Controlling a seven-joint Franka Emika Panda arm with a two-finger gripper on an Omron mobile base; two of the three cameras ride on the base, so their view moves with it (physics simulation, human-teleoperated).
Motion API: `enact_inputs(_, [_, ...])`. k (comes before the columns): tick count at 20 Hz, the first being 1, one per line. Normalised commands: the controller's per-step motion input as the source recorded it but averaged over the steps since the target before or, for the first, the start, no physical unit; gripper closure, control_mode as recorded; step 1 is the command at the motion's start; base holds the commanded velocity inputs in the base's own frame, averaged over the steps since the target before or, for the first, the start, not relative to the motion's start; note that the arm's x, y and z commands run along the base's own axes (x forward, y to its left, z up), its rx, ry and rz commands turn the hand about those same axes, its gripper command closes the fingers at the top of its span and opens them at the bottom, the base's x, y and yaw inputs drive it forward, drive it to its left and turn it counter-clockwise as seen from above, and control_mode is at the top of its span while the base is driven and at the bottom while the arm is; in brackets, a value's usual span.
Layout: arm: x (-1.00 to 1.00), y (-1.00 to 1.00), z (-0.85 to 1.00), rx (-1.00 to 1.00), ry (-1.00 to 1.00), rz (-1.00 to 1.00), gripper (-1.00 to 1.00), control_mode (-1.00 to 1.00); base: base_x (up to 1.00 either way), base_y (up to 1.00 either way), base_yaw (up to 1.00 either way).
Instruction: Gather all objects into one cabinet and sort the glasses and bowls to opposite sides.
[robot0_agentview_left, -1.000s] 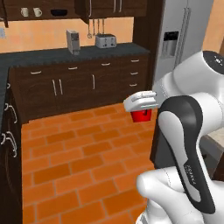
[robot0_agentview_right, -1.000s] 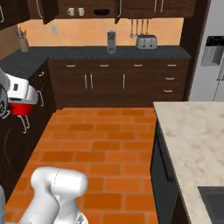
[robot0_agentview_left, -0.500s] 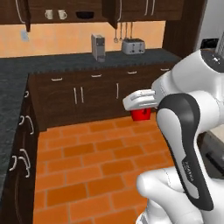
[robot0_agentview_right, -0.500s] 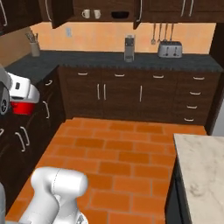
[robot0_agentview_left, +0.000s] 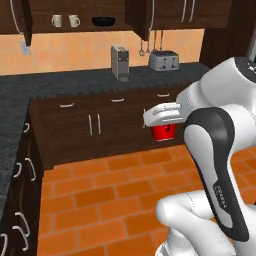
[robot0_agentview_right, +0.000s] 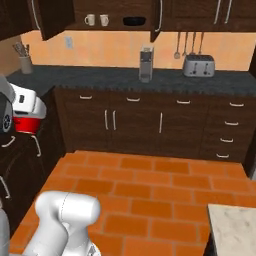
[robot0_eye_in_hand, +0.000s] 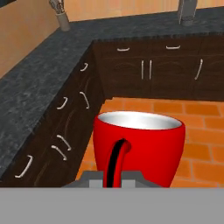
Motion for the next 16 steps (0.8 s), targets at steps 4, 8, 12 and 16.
enact_inputs(4, [0.0,0.0,0.0,0.0,0.0,0.0,1.0,1.0,1.0,0.03,0.0])
enact_inputs(8, [0.0,0.0,0.0,0.0,0.0,0.0,1.0,1.0,1.0,0.04,0.0])
enact_inputs(12, [0.0,0.0,0.0,0.0,0.0,0.0,1.0,1.0,1.0,0.36,-0.03])
enact_inputs(16, [0.0,0.0,0.0,0.0,0.0,0.0,1.0,1.0,1.0,0.49,-0.07])
